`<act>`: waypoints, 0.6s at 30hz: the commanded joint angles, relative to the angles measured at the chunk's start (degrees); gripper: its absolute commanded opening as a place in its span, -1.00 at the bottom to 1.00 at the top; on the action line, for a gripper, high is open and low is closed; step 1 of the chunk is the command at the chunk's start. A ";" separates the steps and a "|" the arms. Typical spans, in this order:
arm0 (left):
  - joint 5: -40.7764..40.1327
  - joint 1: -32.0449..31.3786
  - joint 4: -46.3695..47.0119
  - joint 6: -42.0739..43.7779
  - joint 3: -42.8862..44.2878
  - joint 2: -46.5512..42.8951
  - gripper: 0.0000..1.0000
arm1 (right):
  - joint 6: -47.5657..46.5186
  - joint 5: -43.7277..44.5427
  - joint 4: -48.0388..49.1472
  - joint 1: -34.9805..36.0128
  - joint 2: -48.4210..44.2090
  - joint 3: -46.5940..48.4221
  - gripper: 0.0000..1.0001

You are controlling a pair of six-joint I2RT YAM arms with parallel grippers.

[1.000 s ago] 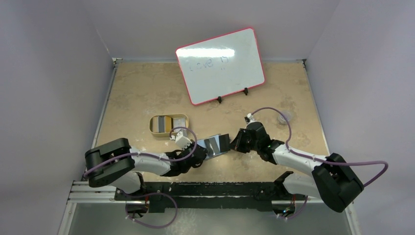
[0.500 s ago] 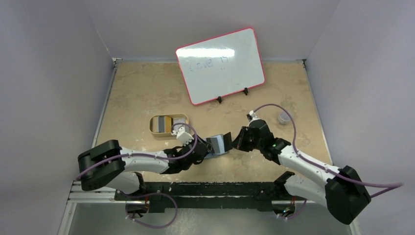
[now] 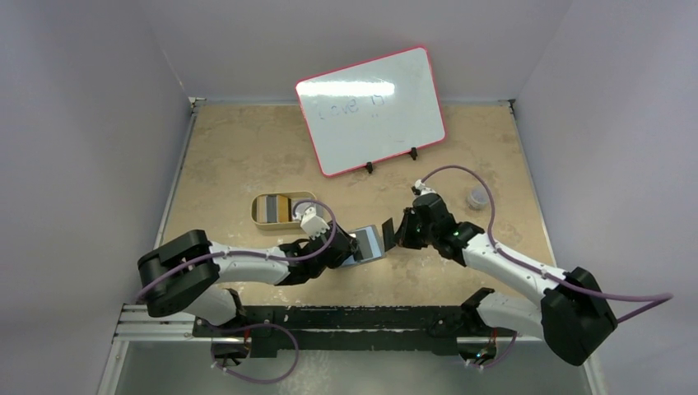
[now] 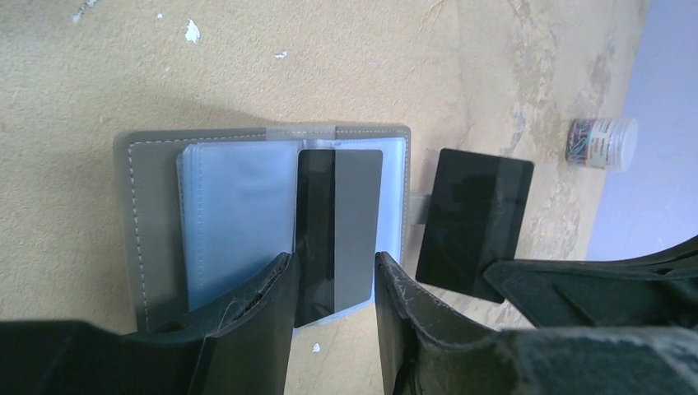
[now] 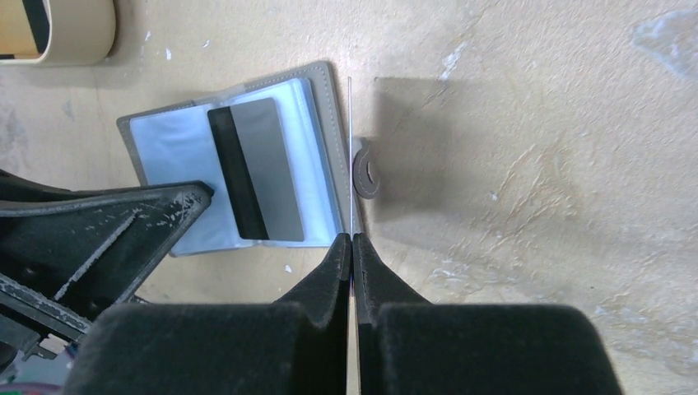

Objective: Put the credit cards into the card holder
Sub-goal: Insert the credit card into the card holder.

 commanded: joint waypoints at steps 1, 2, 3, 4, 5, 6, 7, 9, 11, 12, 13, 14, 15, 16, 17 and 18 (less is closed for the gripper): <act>1.26 0.66 1.24 2.10 2.41 1.54 -0.23 | -3.15 4.19 -1.81 0.14 1.01 3.62 -1.00; 1.40 0.73 1.24 2.28 2.68 1.96 -0.23 | -3.23 4.18 -1.65 0.18 1.38 3.38 -1.00; 1.59 0.82 1.17 2.41 2.94 2.45 -0.23 | -3.25 4.35 -1.18 0.22 1.64 3.05 -1.00; 1.70 0.78 1.17 2.44 3.23 2.79 -0.23 | -3.29 5.03 -0.30 0.18 1.74 2.64 -1.00; 1.86 0.78 1.19 2.59 3.43 3.18 -0.23 | -3.97 4.87 0.53 0.14 1.87 2.26 -1.00; 1.98 0.78 1.17 2.69 3.73 3.51 -0.22 | -4.07 4.08 1.18 0.17 1.99 1.73 -1.00; 2.07 0.78 1.20 2.77 3.91 3.90 -0.23 | -3.85 3.48 1.68 0.15 2.14 1.34 -1.00; 2.17 0.82 1.27 3.11 4.31 4.52 -0.22 | -3.41 2.86 2.11 0.22 2.21 0.63 -1.00; 2.39 0.78 1.69 3.35 4.65 5.22 -0.22 | -3.01 2.40 2.34 0.18 1.77 -0.13 -1.00; 2.55 0.78 2.26 3.46 4.76 5.56 -0.22 | -2.82 2.08 2.56 0.23 1.47 -0.52 -1.00; 2.75 0.80 2.92 3.61 4.83 5.80 -0.22 | -2.51 1.66 2.81 0.27 1.15 -0.98 -1.00; 2.88 0.87 3.37 3.72 4.99 6.08 -0.22 | -2.27 1.30 3.06 0.23 0.88 -1.35 -1.00; 3.06 0.86 3.62 4.06 5.33 6.32 -0.22 | -2.05 0.89 3.25 0.24 0.68 -1.74 -1.00; 3.28 0.85 3.80 4.51 5.85 6.60 -0.22 | -1.88 0.65 3.36 0.27 0.58 -2.08 -1.00; 3.43 0.83 3.77 5.32 6.59 6.86 -0.22 | -1.74 0.39 3.66 0.34 0.53 -2.44 -1.00; 3.64 0.78 3.57 6.22 7.43 7.19 -0.22 | -1.55 0.13 3.81 0.33 0.53 -2.79 -1.00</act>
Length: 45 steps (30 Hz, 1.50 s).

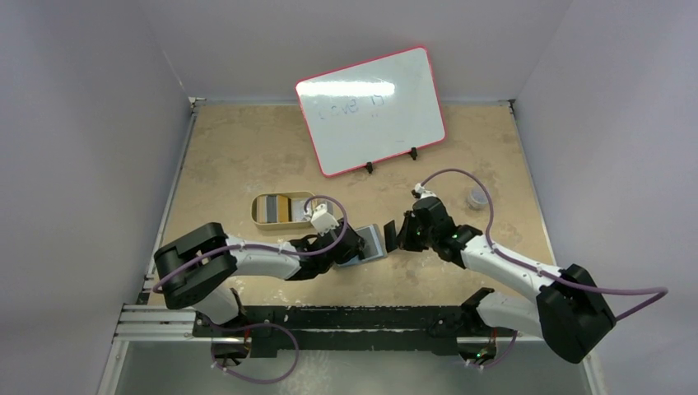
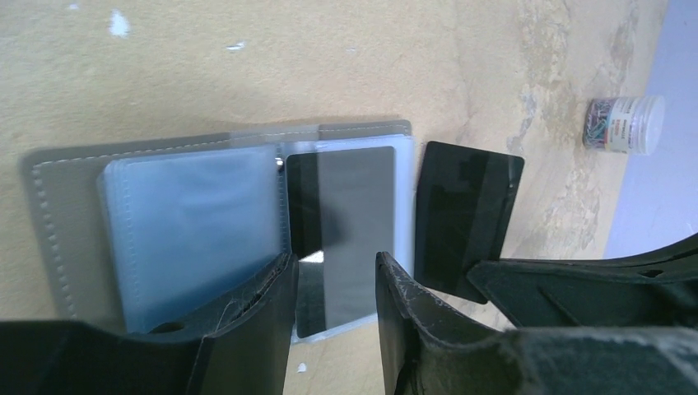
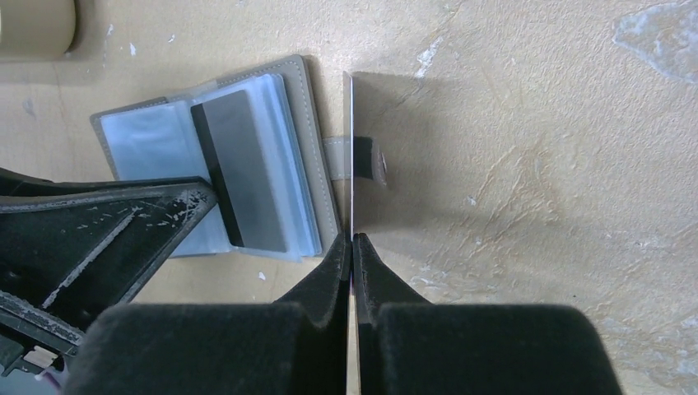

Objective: Put the credit cards into the card holder
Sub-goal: Insert the credit card into the card holder.

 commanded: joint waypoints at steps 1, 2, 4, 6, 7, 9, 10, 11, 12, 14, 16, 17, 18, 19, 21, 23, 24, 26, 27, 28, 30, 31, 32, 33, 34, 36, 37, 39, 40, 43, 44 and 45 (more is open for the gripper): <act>0.92 0.23 2.05 4.48 4.72 1.61 -0.22 | 0.70 -1.81 2.24 0.39 -1.14 -1.57 -1.00; 0.97 0.23 1.75 5.48 5.65 1.97 -0.22 | 0.80 -1.87 2.29 0.46 -1.15 -1.85 -1.00; 1.67 0.23 2.01 7.44 7.37 2.69 -0.22 | 0.95 -1.99 2.23 0.51 -1.22 -2.20 -1.00; 2.50 0.27 2.05 8.67 8.74 3.56 -0.22 | 1.13 -1.81 1.94 0.50 -1.39 -2.50 -1.00; 2.89 0.26 2.28 8.88 9.18 3.96 -0.22 | 1.22 -1.80 1.90 0.53 -1.41 -2.59 -1.00; 3.97 0.24 3.00 8.86 9.57 4.50 -0.23 | 1.38 -1.60 1.64 0.56 -1.49 -2.48 -1.00; 4.32 0.23 3.17 8.83 9.61 4.60 -0.23 | 1.52 -1.35 1.33 0.53 -1.49 -2.20 -1.00; 4.59 0.23 3.17 8.79 9.59 4.54 -0.24 | 1.62 -1.08 0.76 0.51 -1.55 -1.80 -1.00; 4.75 0.23 3.00 8.64 9.61 4.42 -0.24 | 1.69 -0.74 -0.11 0.57 -1.69 -1.27 -1.00; 5.01 0.28 1.26 8.32 9.85 3.83 -0.23 | 1.95 0.44 -2.31 0.58 -2.88 0.12 -1.00; 5.03 0.59 -2.47 8.46 10.86 3.24 -0.24 | 2.30 1.78 -4.74 0.54 -4.41 1.42 -1.00; 5.08 0.77 -4.64 8.84 11.65 2.90 -0.23 | 2.40 1.86 -6.11 0.52 -5.00 2.01 -1.00; 5.11 0.98 -6.81 9.32 12.32 2.44 -0.23 | 2.45 1.63 -7.16 0.56 -5.56 2.50 -1.00; 4.93 1.20 -8.86 9.83 12.82 1.73 -0.23 | 2.45 1.55 -8.05 0.58 -6.02 3.13 -1.00; 4.00 1.86 -13.12 10.66 13.28 -0.22 -0.23 | 2.46 2.13 -8.97 0.51 -6.59 4.38 -1.00; 3.29 3.03 -17.76 11.32 13.15 -2.74 -0.24 | 1.91 3.43 -8.73 0.50 -6.82 5.62 -1.00; 3.01 3.83 -19.87 11.59 12.92 -4.08 -0.24 | 1.55 2.72 -8.30 0.52 -6.85 6.18 -1.00; 2.56 5.42 -23.62 12.21 12.22 -6.59 -0.25 | 1.19 0.54 -6.52 0.57 -7.04 6.61 -1.00; 2.42 6.19 -25.28 12.44 11.65 -7.88 -0.25 | 1.34 -0.55 -5.36 0.53 -7.31 6.58 -1.00; 2.44 6.97 -26.67 12.73 11.04 -9.06 -0.25 | 1.44 -1.42 -4.03 0.55 -7.45 6.32 -1.00; 2.75 8.61 -28.98 13.05 9.91 -11.25 -0.25 | 1.69 -3.45 -0.60 0.58 -7.20 5.78 -1.00; 3.01 9.11 -29.75 13.13 9.16 -12.22 -0.26 | 1.87 -4.45 0.41 0.64 -6.80 5.63 -1.00; 3.13 9.69 -30.31 13.11 8.29 -13.22 -0.27 | 1.99 -5.53 1.79 0.60 -6.32 5.50 -1.00; 3.34 10.10 -30.48 13.05 7.48 -14.01 -0.29 | 2.15 -6.56 3.11 0.59 -5.62 5.29 -1.00; 3.93 10.63 -30.33 12.90 6.29 -14.96 -0.31 | 2.46 -7.75 4.76 0.59 -5.21 4.84 -1.00; 5.69 11.56 -28.98 12.59 3.96 -15.99 -0.36 | 3.16 -10.44 8.62 0.64 -4.44 3.22 -1.00; 6.55 11.81 -28.09 12.47 2.91 -16.26 -0.38 | 3.61 -11.44 10.57 0.63 -4.02 2.45 -1.00; 7.97 12.11 -25.76 12.27 1.05 -16.37 -0.39 | 4.14 -12.85 13.15 0.66 -2.74 1.61 -1.00; 8.87 12.28 -24.34 12.41 0.37 -16.24 -0.40 | 4.26 -12.97 13.75 0.66 -1.97 1.62 -1.00; 11.00 12.44 -21.39 12.54 -0.72 -15.20 -0.39 | 4.26 -13.33 14.93 0.77 0.02 1.67 -1.00; 11.45 12.49 -20.81 12.61 -0.87 -14.84 -0.40 | 4.40 -13.57 15.68 0.75 0.60 1.36 -1.00; 11.76 12.45 -20.34 12.69 -0.80 -14.34 -0.40 | 4.48 -13.81 16.57 0.75 1.15 1.16 -1.00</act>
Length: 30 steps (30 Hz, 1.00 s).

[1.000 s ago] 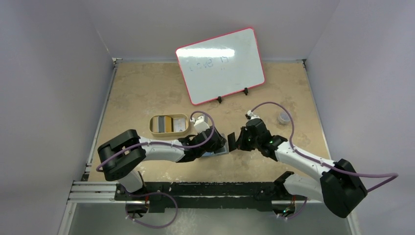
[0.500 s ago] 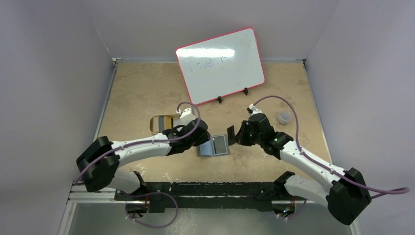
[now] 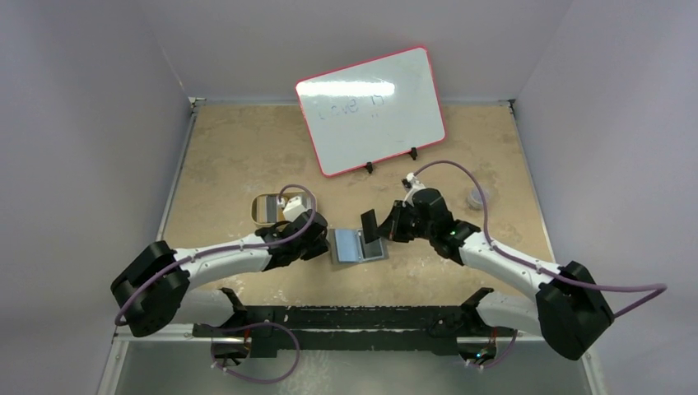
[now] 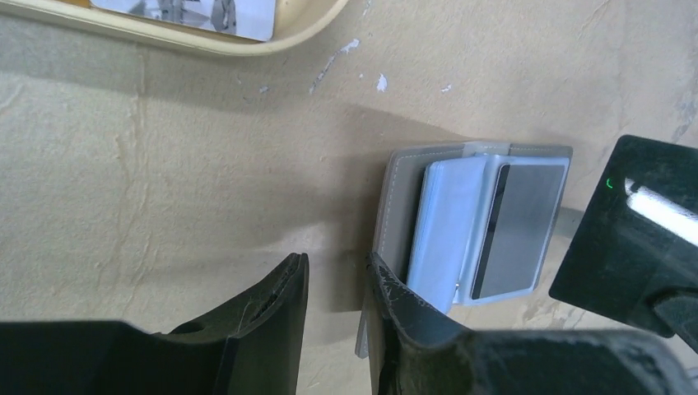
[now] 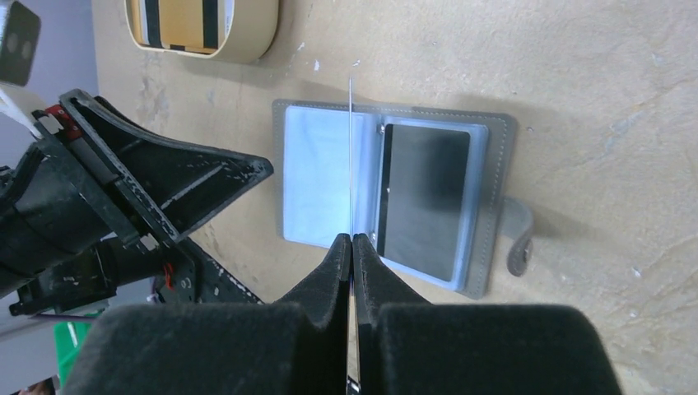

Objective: Put the credit cards into the card holder
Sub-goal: Insert the credit card into the card holder.

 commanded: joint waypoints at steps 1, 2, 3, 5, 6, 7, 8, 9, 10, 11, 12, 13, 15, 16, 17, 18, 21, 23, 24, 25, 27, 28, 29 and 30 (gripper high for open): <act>3.22 0.32 5.95 1.04 -0.12 1.08 -0.39 | 1.07 -2.95 7.29 0.38 1.91 -1.07 -1.00; 3.35 0.38 6.16 1.11 -0.12 1.57 -0.40 | 1.13 -3.11 7.76 0.43 2.66 -1.19 -1.00; 3.54 0.39 6.54 1.20 -0.20 1.91 -0.40 | 1.14 -3.21 8.09 0.46 3.63 -1.30 -1.00; 3.88 0.41 6.99 1.16 -0.28 2.43 -0.40 | 1.19 -3.32 8.73 0.51 4.96 -1.63 -1.00; 3.92 0.40 6.78 1.09 -0.23 2.61 -0.40 | 1.22 -3.47 9.09 0.48 5.42 -1.81 -1.00; 3.72 0.40 6.33 0.93 -0.02 2.46 -0.40 | 1.30 -3.52 9.51 0.57 5.76 -2.06 -1.00; 3.38 0.40 5.70 0.76 0.22 1.98 -0.40 | 1.31 -3.60 9.87 0.55 6.04 -2.38 -1.00; 3.03 0.40 5.00 0.67 0.42 1.47 -0.40 | 1.29 -3.57 10.12 0.55 6.40 -2.63 -1.00; 2.53 0.40 4.13 0.49 0.84 0.79 -0.40 | 1.19 -3.41 10.24 0.58 6.73 -2.86 -1.00; 2.17 0.40 3.41 0.47 1.23 0.11 -0.41 | 1.22 -3.35 10.37 0.56 7.03 -3.13 -1.00; 2.00 0.40 3.18 0.44 1.52 -0.61 -0.40 | 1.23 -3.30 10.46 0.55 7.30 -3.28 -1.00; 2.09 0.40 3.45 0.31 1.60 -1.30 -0.40 | 1.15 -3.22 10.62 0.55 7.54 -3.47 -1.00; 2.70 0.40 4.98 -0.06 1.04 -2.33 -0.37 | 1.26 -3.17 11.15 0.55 7.88 -4.00 -1.00; 2.92 0.40 5.72 -0.39 0.49 -2.60 -0.35 | 1.24 -3.25 11.43 0.60 8.06 -4.15 -1.00; 3.17 0.40 6.79 -0.56 -0.01 -2.68 -0.34 | 1.28 -3.34 11.62 0.56 8.25 -4.20 -1.00; 3.44 0.40 7.62 -0.68 -0.56 -2.58 -0.33 | 1.28 -3.41 11.80 0.58 8.45 -4.34 -1.00; 4.71 0.40 10.80 -1.38 -2.58 -1.64 -0.31 | 1.41 -3.44 11.92 0.55 8.65 -4.37 -1.00; 5.49 0.40 12.91 -2.18 -3.94 -0.82 -0.31 | 1.37 -3.36 11.92 0.55 8.47 -4.45 -1.00; 5.58 0.40 13.71 -2.48 -4.51 -0.46 -0.31 | 1.39 -3.35 11.92 0.55 8.37 -4.54 -1.00; 5.64 0.40 14.35 -2.73 -5.00 -0.14 -0.31 | 1.42 -3.35 11.92 0.55 8.31 -4.55 -1.00; 6.18 0.44 16.21 -2.88 -5.87 0.50 -0.32 | 1.45 -3.35 11.92 0.56 8.27 -4.63 -1.00; 6.68 0.42 17.42 -2.95 -6.32 0.82 -0.32 | 1.48 -3.35 11.92 0.55 8.27 -4.62 -1.00; 7.19 0.41 18.81 -3.10 -6.70 1.05 -0.32 | 1.49 -3.35 11.97 0.55 8.27 -4.70 -1.00; 7.74 0.40 20.02 -3.32 -7.05 1.28 -0.32 | 1.54 -3.35 12.05 0.56 8.27 -4.84 -1.00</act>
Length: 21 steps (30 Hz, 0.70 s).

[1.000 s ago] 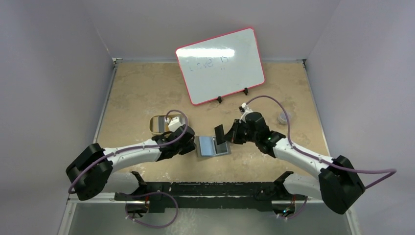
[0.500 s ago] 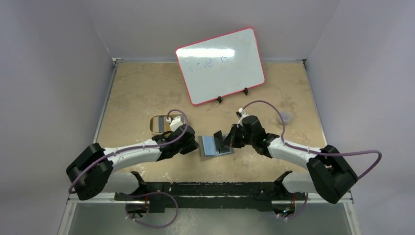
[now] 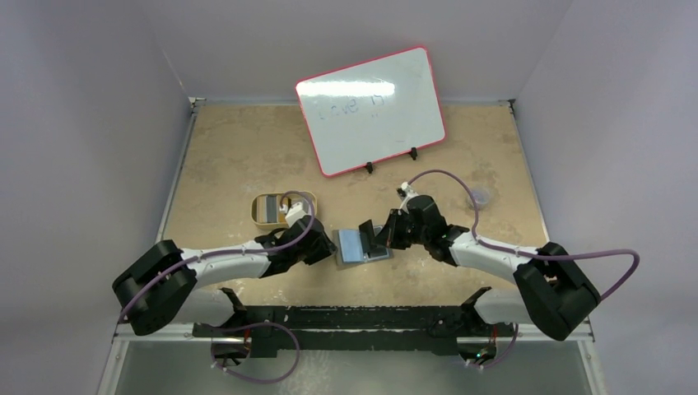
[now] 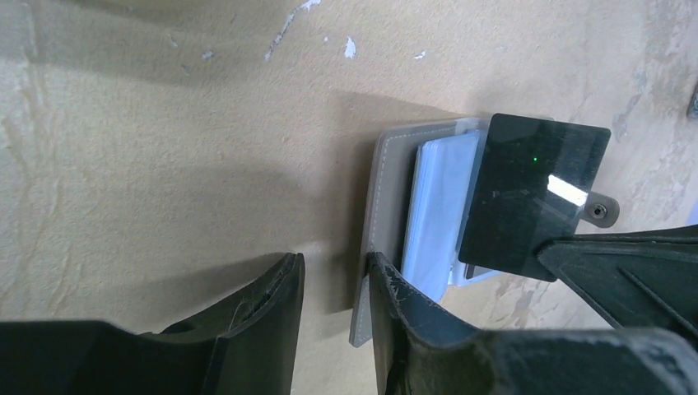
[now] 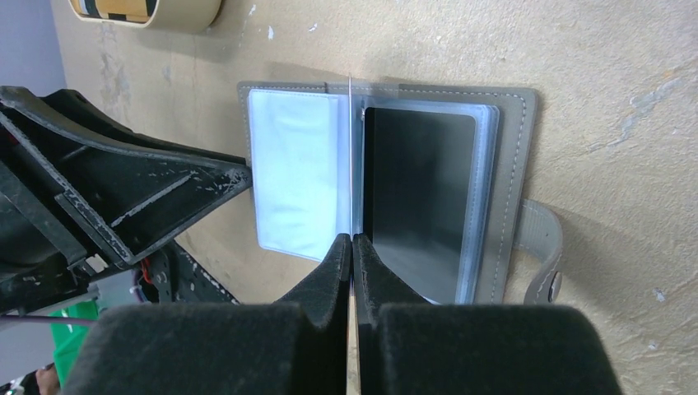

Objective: Put the credit cards into the card holder
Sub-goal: Insert the credit card into the card holder.

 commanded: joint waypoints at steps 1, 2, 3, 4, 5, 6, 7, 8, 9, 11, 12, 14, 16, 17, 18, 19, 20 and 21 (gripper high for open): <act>2.76 0.34 9.13 -1.81 -1.58 0.83 -0.32 | 0.52 -0.66 2.41 0.23 -0.15 -0.72 -1.00; 3.14 0.34 10.33 -2.11 -2.00 1.09 -0.32 | 0.57 -0.74 2.66 0.28 -0.06 -0.81 -1.00; 3.45 0.34 11.43 -2.41 -2.51 1.39 -0.32 | 0.64 -0.84 2.92 0.23 0.10 -0.86 -1.00; 3.70 0.35 12.48 -2.66 -2.94 1.64 -0.32 | 0.75 -0.92 3.11 0.23 0.27 -0.98 -1.00; 3.80 0.34 13.08 -2.81 -3.34 1.88 -0.32 | 0.99 -0.94 3.38 0.23 0.42 -1.19 -1.00; 3.81 0.34 13.23 -2.91 -3.44 2.10 -0.34 | 1.15 -0.94 3.67 0.23 0.57 -1.36 -1.00; 3.79 0.34 13.12 -2.81 -3.63 2.36 -0.38 | 1.36 -1.07 4.14 0.25 0.67 -1.67 -1.00; 3.80 0.34 12.99 -2.68 -3.70 2.62 -0.45 | 1.43 -1.30 4.41 0.24 0.81 -1.89 -1.00; 3.70 0.34 12.80 -2.54 -3.73 2.89 -0.55 | 1.43 -1.75 4.58 0.23 0.86 -2.08 -1.00; 3.24 0.34 11.65 -2.36 -3.55 3.30 -0.72 | 1.96 -2.23 5.20 0.23 0.79 -2.61 -1.00; 3.03 0.34 10.81 -2.24 -3.45 3.54 -0.82 | 2.23 -2.40 5.67 0.23 0.59 -2.91 -1.00; 2.66 0.35 9.40 -1.59 -2.91 4.20 -0.96 | 2.69 -2.52 6.39 0.23 -0.14 -3.41 -1.00; 2.72 0.34 9.01 -1.32 -2.69 4.94 -1.00 | 3.00 -2.59 6.69 0.26 -0.84 -3.79 -1.00; 2.74 0.34 8.91 -1.28 -2.68 5.21 -1.00 | 3.07 -2.55 6.70 0.23 -1.20 -3.83 -1.00; 2.75 0.34 8.79 -1.25 -2.58 5.41 -1.00 | 3.15 -2.39 6.66 0.23 -1.55 -3.87 -1.00; 2.70 0.38 8.69 -1.27 -2.54 5.54 -1.00 | 3.25 -2.25 6.54 0.23 -1.87 -3.96 -1.00; 2.67 0.34 8.61 -1.24 -2.58 5.68 -1.00 | 3.29 -2.06 6.53 0.27 -2.19 -4.06 -1.00; 2.54 0.34 8.45 -1.20 -2.57 5.80 -1.00 | 3.44 -1.89 6.40 0.24 -2.47 -4.08 -1.00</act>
